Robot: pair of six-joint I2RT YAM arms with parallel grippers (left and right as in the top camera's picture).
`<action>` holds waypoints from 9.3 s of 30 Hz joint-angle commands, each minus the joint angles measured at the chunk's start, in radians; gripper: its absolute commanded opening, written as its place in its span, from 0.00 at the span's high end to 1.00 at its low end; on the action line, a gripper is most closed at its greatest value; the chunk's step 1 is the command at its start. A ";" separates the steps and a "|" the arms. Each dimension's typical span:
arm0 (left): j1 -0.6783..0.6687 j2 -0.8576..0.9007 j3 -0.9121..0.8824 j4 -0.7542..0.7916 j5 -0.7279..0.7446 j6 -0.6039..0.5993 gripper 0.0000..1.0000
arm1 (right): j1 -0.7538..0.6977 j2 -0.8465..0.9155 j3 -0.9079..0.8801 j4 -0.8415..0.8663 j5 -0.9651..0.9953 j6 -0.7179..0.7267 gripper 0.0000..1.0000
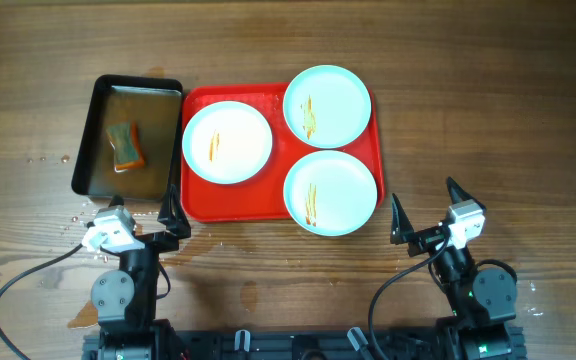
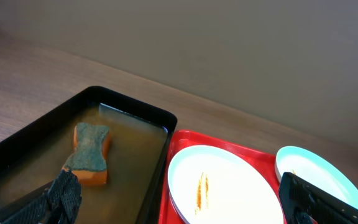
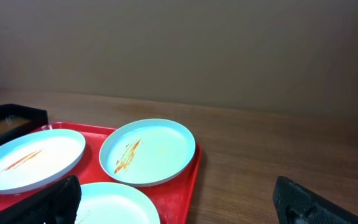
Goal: Clean dirty plates on tray and stack at the side
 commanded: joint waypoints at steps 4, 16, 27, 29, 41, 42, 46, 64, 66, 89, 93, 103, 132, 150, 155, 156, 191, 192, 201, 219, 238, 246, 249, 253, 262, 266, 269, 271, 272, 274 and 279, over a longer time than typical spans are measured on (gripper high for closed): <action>0.005 -0.006 -0.012 0.011 0.008 0.024 0.00 | 0.005 0.002 -0.001 0.002 -0.005 0.014 0.00; 0.005 -0.006 -0.012 0.011 0.008 0.024 0.00 | 0.005 0.002 -0.001 0.002 -0.005 0.014 0.01; 0.005 -0.006 -0.012 0.011 0.009 0.024 0.00 | 0.005 0.002 -0.001 0.002 -0.005 0.014 0.00; 0.005 -0.006 -0.012 0.011 0.008 0.024 0.00 | 0.005 0.002 -0.001 0.002 -0.005 0.014 0.00; 0.005 -0.006 -0.012 0.011 0.009 0.024 0.00 | 0.005 0.002 -0.001 0.002 -0.005 0.014 0.00; 0.005 -0.006 -0.012 0.011 0.008 0.024 0.00 | 0.005 0.002 -0.001 0.002 -0.005 0.014 0.00; 0.005 -0.006 -0.012 0.011 0.008 0.024 0.00 | 0.005 0.002 -0.001 0.002 -0.005 0.014 0.00; 0.005 -0.006 -0.012 0.011 0.008 0.024 0.00 | 0.005 0.004 -0.001 -0.002 0.036 -0.061 0.00; 0.005 -0.006 -0.012 0.011 0.008 0.024 0.00 | 0.005 0.005 -0.001 -0.002 0.036 -0.061 0.00; 0.005 -0.006 -0.012 0.020 -0.006 0.023 0.00 | 0.005 0.040 0.037 0.114 -0.056 -0.003 0.00; 0.005 -0.006 -0.011 0.088 0.002 0.028 0.00 | 0.005 0.144 0.128 0.112 -0.055 -0.005 0.00; 0.005 0.133 0.225 0.076 -0.003 0.055 0.00 | 0.005 0.646 0.520 0.109 -0.199 -0.018 0.00; 0.010 1.717 1.964 -1.162 0.008 0.234 0.00 | 0.104 1.681 1.628 -0.783 -0.567 -0.072 0.00; 0.164 1.883 1.963 -0.980 -0.033 0.192 0.07 | 0.209 1.952 1.744 -0.732 -0.433 0.091 0.00; 0.192 1.988 1.928 -1.135 0.040 0.192 0.23 | 0.230 1.952 1.706 -0.738 -0.385 0.099 0.05; 0.190 2.009 1.913 -1.143 0.043 0.192 0.24 | 0.238 1.952 1.698 -0.738 -0.362 0.107 0.06; 0.151 2.082 1.549 -0.805 0.023 0.204 0.51 | 0.288 1.952 1.689 -0.764 -0.198 0.206 0.06; 0.151 2.091 1.549 -0.801 0.023 0.204 0.52 | 0.288 1.952 1.689 -0.764 -0.198 0.206 0.06; 0.151 2.116 1.549 -0.771 0.023 0.203 0.71 | 0.288 1.952 1.689 -0.763 -0.198 0.205 0.06; 0.150 2.056 1.483 -0.792 0.077 0.203 0.96 | 0.288 1.999 1.688 -0.724 -0.198 0.206 0.20; 0.108 1.722 1.520 -0.851 0.184 0.140 0.96 | 0.319 2.116 1.688 -0.717 -0.206 0.233 0.80; 0.087 1.728 1.520 -0.848 0.184 0.138 0.96 | 0.359 2.210 1.688 -0.739 -0.237 0.311 0.80; 0.075 1.730 1.520 -0.847 0.185 0.120 0.96 | 0.366 2.227 1.688 -0.730 -0.257 0.331 0.76; 0.051 1.730 1.520 -0.838 0.184 0.121 0.96 | 0.372 2.251 1.688 -0.706 -0.270 0.378 0.68; 0.035 1.731 1.518 -0.802 0.184 0.121 0.96 | 0.373 2.297 1.688 -0.658 -0.288 0.426 0.71; 0.020 1.736 1.518 -0.792 0.184 0.122 0.96 | 0.383 2.297 1.688 -0.626 -0.289 0.435 0.73; -0.011 1.743 1.516 -0.774 0.184 0.121 0.96 | 0.393 2.297 1.688 -0.624 -0.288 0.434 0.73; -0.032 1.752 1.515 -0.766 0.184 0.121 0.96 | 0.397 2.297 1.688 -0.625 -0.288 0.434 0.76; -0.039 1.757 1.514 -0.760 0.184 0.121 0.96 | 0.397 2.298 1.688 -0.626 -0.288 0.434 0.80; -0.065 1.775 1.508 -0.739 0.184 0.121 0.96 | 0.396 2.298 1.688 -0.630 -0.278 0.434 0.94; -0.108 1.838 1.503 -0.715 0.184 0.121 0.96 | 0.396 2.298 1.688 -0.664 -0.247 0.441 0.96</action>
